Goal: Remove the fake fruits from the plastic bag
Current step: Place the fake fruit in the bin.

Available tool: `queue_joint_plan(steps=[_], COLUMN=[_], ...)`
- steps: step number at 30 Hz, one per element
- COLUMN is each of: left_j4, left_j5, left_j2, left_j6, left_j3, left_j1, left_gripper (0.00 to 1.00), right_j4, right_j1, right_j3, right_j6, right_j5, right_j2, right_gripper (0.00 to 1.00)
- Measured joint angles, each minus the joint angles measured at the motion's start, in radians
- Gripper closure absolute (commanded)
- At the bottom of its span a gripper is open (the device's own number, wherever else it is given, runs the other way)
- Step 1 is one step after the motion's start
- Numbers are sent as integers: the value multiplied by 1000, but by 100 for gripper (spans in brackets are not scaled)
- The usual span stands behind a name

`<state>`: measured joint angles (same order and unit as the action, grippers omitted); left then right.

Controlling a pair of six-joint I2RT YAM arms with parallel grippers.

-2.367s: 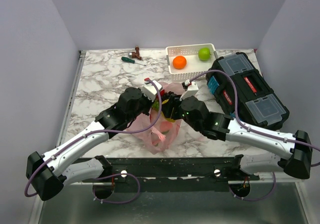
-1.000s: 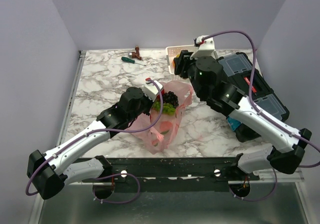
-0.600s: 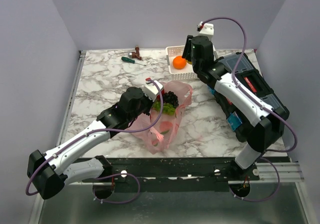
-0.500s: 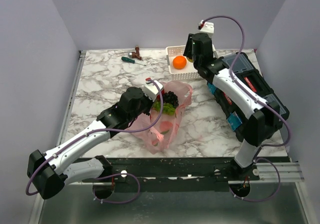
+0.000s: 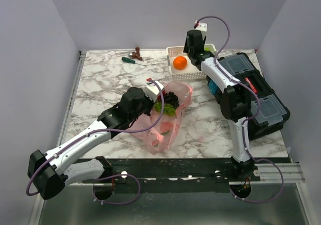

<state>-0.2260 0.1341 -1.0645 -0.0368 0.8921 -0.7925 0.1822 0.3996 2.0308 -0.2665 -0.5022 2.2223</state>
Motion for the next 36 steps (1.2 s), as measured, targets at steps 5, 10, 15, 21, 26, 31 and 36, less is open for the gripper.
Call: queue_joint_plan(steps=[5,10,15,21,26,31,36], left_j4=[0,0,0,0,0,0,0], left_j5=[-2,-7,-14,-16,-18,-20,-21], left_j2=[-2,-2,-5,-6,-6,-6,-6], left_j6=[0,0,2,4,5,8,8], left_j3=[0,0,2,9,11,11,11], left_j1=[-1,-1,-1,-1,-1,-1,-1], left_gripper=[100,100,100,100,100,100,100], right_j4=[26,45,48,53,56,54,55], right_j1=[-9,-14,-26,-47,-57,-61,-61], right_j3=[160,225,230,277,318,353,355], right_j6=[21,44,54,69,85,101,113], right_j5=[-1,-12,-19,-29,-28,-26,-23], right_j2=[161,244,294,377,424,461,480], right_gripper=[99,95,92,83,71,56,40])
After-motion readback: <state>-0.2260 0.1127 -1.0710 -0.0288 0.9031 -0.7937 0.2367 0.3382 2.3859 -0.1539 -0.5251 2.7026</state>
